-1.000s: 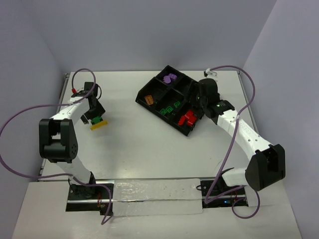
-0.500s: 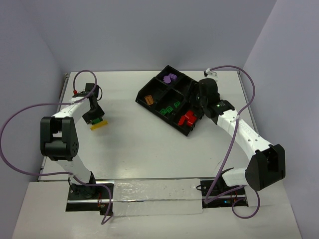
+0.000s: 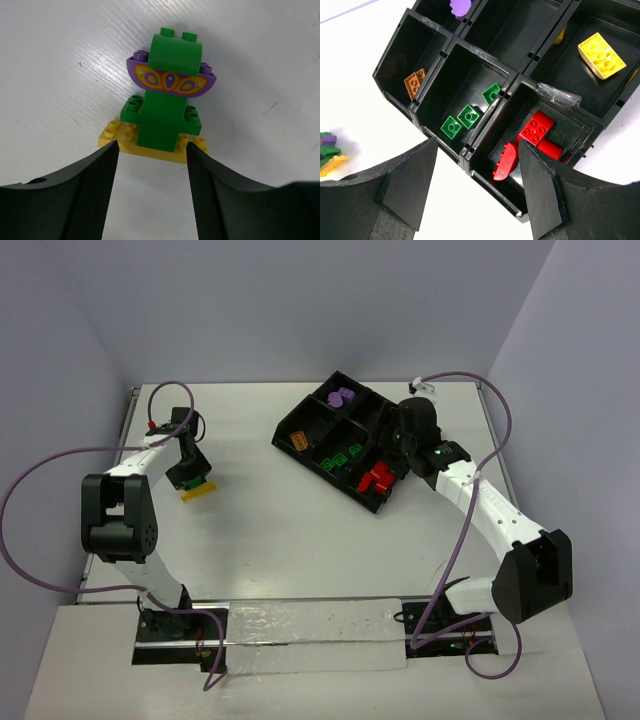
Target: Sort the legos into containers by color
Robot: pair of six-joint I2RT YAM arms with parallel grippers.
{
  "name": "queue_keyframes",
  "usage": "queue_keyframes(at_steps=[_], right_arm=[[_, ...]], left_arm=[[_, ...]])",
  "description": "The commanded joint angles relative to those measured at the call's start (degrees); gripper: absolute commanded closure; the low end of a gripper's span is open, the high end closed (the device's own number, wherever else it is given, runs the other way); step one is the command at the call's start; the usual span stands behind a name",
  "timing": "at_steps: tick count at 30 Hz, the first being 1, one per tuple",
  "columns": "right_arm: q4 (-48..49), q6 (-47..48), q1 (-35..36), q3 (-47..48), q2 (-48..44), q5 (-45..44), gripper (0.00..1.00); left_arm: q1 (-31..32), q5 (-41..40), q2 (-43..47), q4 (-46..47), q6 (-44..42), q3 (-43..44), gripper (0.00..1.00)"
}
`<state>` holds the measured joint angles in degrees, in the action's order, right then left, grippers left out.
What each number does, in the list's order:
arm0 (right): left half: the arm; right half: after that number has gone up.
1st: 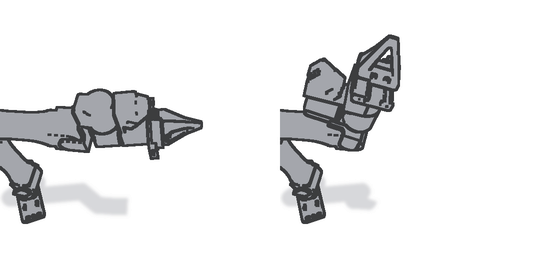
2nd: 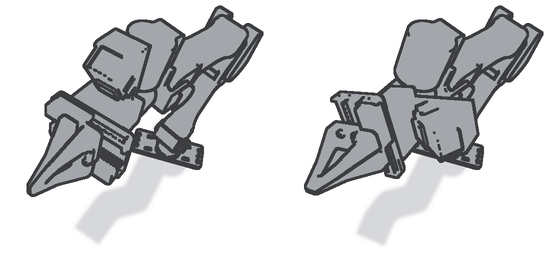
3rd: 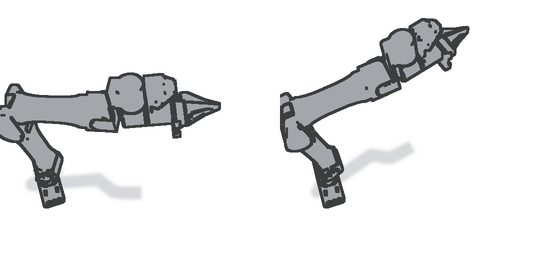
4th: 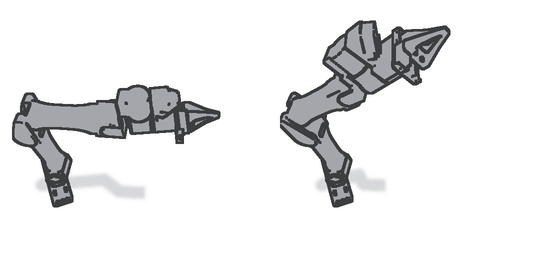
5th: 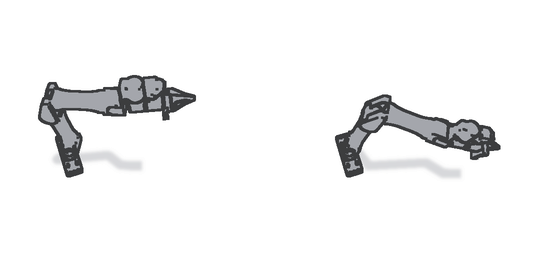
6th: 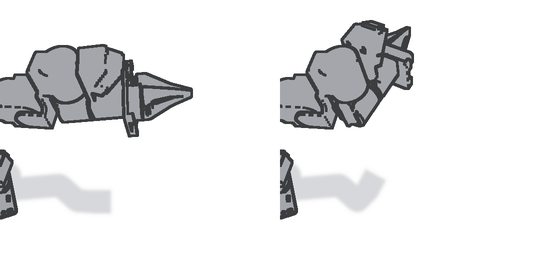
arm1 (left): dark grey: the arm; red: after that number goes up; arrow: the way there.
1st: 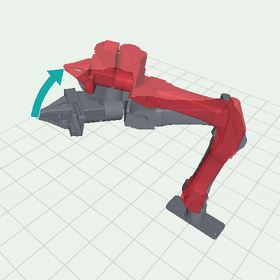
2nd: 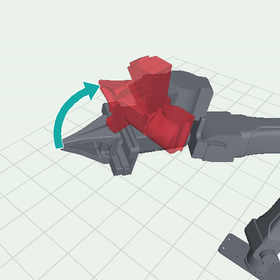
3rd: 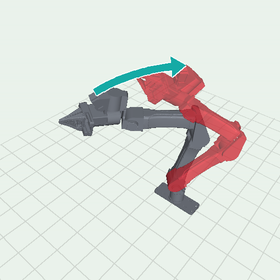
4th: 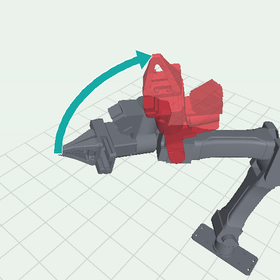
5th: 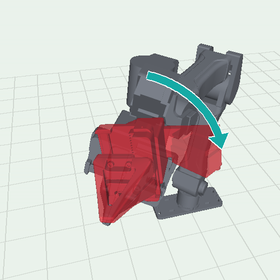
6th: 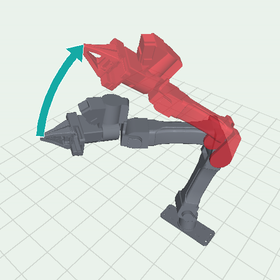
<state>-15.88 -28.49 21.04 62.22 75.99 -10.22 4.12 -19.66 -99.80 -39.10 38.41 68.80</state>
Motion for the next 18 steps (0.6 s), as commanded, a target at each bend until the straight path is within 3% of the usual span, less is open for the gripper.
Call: queue_keyframes(at_steps=[1,18], right_arm=[[2.4,-0.1,0.5,-0.5,-1.2,-0.1,0.27],[3.0,0.1,0.5,-1.1,-1.5,0.2,0.27]], left_arm=[[-0.3,0.4,-0.6,1.6,0.2,-0.3,0.37],[-0.3,1.0,-3.3,2.3,-0.8,0.1,0.40]])
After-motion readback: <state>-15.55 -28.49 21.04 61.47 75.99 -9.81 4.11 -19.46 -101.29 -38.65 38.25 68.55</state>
